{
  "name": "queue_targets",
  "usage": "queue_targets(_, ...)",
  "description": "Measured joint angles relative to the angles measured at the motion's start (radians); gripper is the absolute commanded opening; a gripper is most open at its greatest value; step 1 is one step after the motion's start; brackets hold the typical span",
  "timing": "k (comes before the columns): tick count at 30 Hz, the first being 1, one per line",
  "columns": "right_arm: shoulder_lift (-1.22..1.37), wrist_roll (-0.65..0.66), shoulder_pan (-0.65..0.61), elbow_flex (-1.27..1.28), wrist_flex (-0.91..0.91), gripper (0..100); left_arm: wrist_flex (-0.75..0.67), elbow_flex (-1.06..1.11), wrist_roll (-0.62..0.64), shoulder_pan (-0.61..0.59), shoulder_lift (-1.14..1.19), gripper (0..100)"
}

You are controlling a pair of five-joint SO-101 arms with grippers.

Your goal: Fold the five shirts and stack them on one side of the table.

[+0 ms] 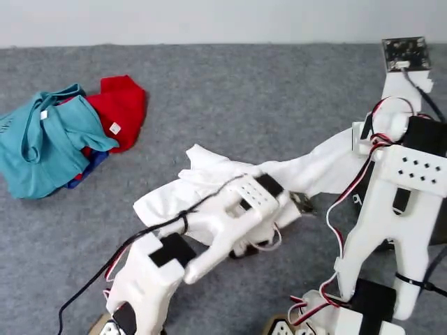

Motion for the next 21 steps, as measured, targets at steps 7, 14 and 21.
queue_targets(7,0.0,0.0,-0.005,0.0,0.0,1.1,0.069,-0.163,0.011,-0.209,-0.018,1)
queue_targets(14,0.0,-0.002,0.0,0.0,-0.021,1.1,0.069,-0.163,0.023,-0.298,-0.212,1)
queue_targets(21,0.0,-0.002,-0.002,0.0,-0.021,1.1,0.072,-0.075,0.018,-0.295,-0.405,1)
